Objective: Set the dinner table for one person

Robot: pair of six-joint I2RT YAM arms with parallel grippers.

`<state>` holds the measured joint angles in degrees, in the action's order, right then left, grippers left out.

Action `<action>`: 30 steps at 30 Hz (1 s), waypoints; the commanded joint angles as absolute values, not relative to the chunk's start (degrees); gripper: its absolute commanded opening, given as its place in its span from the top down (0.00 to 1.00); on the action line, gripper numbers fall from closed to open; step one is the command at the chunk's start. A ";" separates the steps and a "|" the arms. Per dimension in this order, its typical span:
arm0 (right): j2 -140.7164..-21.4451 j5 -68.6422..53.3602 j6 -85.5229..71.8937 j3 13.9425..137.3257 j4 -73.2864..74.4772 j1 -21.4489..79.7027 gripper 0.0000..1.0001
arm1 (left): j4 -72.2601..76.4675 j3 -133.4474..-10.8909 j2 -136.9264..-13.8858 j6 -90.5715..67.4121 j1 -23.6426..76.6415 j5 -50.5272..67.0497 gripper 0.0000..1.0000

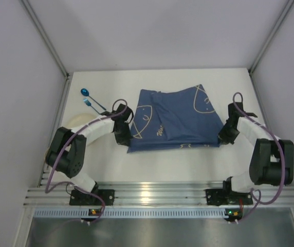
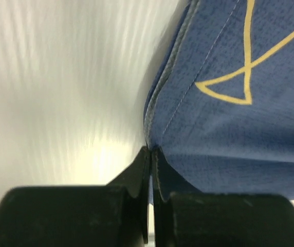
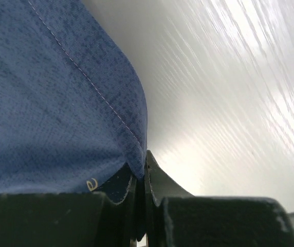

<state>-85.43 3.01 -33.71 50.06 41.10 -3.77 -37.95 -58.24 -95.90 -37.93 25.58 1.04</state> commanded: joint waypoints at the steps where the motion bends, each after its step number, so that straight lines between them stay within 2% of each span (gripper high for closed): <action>1: -79.64 15.82 -38.31 47.47 46.76 -5.45 1.00 | -47.98 -53.36 -87.73 -48.57 24.43 -12.04 1.00; 5: -78.57 11.18 -38.41 44.39 46.93 -7.73 1.00 | -51.58 -52.91 -85.78 -54.39 24.26 -12.48 1.00; 8: -79.19 7.83 -38.76 43.51 49.13 -7.47 1.00 | -49.23 -51.60 -83.59 -59.06 25.48 -8.37 1.00; 13: -77.43 5.36 -38.50 41.04 48.59 -7.38 1.00 | -52.55 -51.50 -82.89 -65.29 26.63 -10.19 1.00; 18: -75.69 3.78 -40.08 41.31 54.31 -7.21 1.00 | -61.17 -53.17 -72.72 -76.28 27.60 -15.37 1.00; 22: -74.70 2.21 -39.11 40.08 48.63 -7.12 1.00 | -57.40 -50.28 -72.85 -77.08 27.77 -13.28 1.00; 30: -86.91 -5.98 -37.09 39.02 37.01 -4.93 1.00 | -46.15 -44.56 -77.42 -71.11 27.95 -14.76 1.00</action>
<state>-82.56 -8.99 -39.27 39.92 46.15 -5.61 -48.60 -45.08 -76.77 -73.56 28.47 -7.77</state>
